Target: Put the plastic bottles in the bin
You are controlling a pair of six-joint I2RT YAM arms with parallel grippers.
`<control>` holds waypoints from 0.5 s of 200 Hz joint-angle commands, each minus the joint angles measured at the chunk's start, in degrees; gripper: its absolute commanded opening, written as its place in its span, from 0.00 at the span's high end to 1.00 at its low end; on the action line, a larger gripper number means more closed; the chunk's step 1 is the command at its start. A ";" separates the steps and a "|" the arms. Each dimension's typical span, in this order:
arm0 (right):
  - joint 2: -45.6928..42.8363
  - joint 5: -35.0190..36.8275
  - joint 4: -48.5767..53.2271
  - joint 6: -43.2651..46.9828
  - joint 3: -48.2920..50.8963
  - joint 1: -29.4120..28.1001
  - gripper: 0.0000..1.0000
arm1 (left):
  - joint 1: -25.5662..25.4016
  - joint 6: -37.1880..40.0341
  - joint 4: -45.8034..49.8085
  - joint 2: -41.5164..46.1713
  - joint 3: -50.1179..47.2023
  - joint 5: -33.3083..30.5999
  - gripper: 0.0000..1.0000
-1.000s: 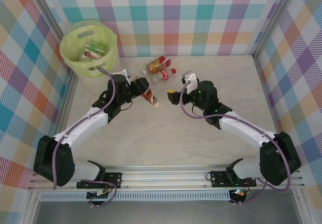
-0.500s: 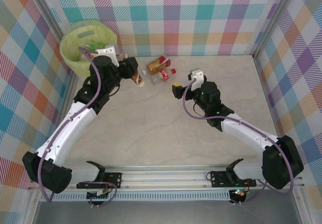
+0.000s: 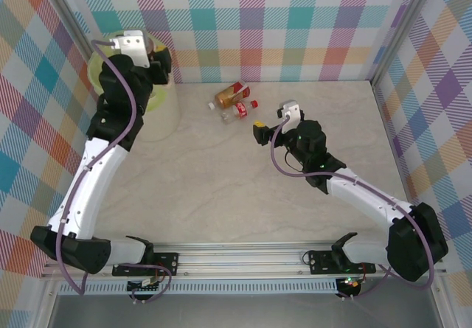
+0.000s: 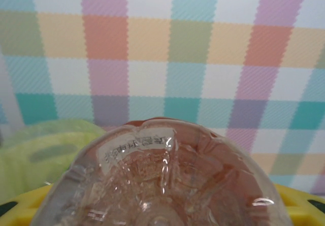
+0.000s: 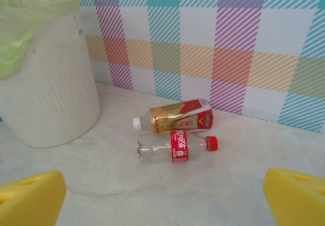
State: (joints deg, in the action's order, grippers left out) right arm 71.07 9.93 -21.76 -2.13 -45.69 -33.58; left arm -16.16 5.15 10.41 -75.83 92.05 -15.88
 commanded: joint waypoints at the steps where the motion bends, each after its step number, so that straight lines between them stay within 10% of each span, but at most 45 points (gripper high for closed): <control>1: -1.55 -0.79 -0.08 1.11 0.51 -0.25 0.00 | 2.51 10.66 -0.81 -2.35 5.93 -3.99 0.50; 100: -0.66 -2.41 3.47 -0.15 -1.27 -0.23 0.00 | 16.85 15.58 -1.22 -16.21 12.85 -3.29 0.48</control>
State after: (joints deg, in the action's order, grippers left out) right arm 70.89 8.36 -18.74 -2.17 -45.69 -33.58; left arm -2.15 19.18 12.53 -87.83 104.88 -19.16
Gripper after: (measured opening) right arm 0.997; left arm 0.554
